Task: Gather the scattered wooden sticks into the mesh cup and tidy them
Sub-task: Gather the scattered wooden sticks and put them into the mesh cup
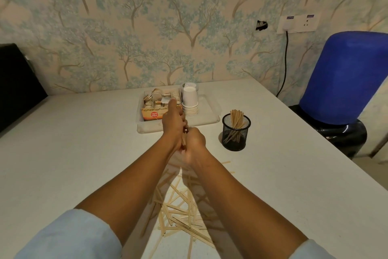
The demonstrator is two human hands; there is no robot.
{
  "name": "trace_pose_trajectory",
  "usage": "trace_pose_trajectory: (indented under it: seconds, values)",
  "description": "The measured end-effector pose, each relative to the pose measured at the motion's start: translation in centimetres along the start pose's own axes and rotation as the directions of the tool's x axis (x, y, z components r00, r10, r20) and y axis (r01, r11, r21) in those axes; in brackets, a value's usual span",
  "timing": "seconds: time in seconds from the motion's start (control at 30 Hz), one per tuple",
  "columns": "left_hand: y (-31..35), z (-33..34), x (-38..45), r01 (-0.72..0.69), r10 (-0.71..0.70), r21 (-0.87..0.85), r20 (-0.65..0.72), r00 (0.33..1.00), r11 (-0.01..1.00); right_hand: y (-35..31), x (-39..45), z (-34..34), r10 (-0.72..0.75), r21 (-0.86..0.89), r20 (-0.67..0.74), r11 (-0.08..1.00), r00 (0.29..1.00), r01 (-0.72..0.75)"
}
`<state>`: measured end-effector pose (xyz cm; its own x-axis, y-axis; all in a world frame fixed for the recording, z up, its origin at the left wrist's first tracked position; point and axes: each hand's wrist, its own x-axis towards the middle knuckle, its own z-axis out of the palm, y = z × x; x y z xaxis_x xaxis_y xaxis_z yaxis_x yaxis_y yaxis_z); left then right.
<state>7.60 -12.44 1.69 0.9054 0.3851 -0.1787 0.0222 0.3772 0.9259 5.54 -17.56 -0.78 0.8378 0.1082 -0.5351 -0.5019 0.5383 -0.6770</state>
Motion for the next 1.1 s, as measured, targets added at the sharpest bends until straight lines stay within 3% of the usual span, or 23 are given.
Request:
trace_pose_trajectory:
  seconds: [0.13,0.33,0.47,0.57,0.9,1.1]
  values:
    - [0.6,0.8,0.5,-0.057,0.053,0.093,0.043,0.998,0.994,-1.6,0.1,-0.9,-0.139,-0.311,0.005,0.941,0.990,0.133]
    - [1.2,2.9,0.4,-0.092,0.061,0.182,0.171,0.983,0.979,-5.6,-0.8,-2.5,-0.287,-0.627,0.196,0.698,0.938,0.345]
    - [1.3,4.7,0.7,-0.084,0.026,0.209,0.268,0.963,0.974,-8.5,-1.0,-4.4,-0.342,-0.702,0.328,0.536,0.881,0.469]
    - [1.3,6.3,1.0,-0.035,-0.026,0.166,0.356,0.934,0.985,-10.2,-0.7,-5.7,-0.383,-0.719,0.349,0.476,0.855,0.506]
    - [0.5,10.9,1.8,-0.094,-0.032,0.204,0.544,0.838,0.974,-14.5,0.5,-8.5,-0.405,-0.667,0.339,0.533,0.849,0.521]
    - [-0.6,12.8,2.8,-0.182,0.029,0.229,0.546,0.837,0.956,-15.6,1.6,-9.4,-0.411,-0.598,0.320,0.611,0.854,0.518]
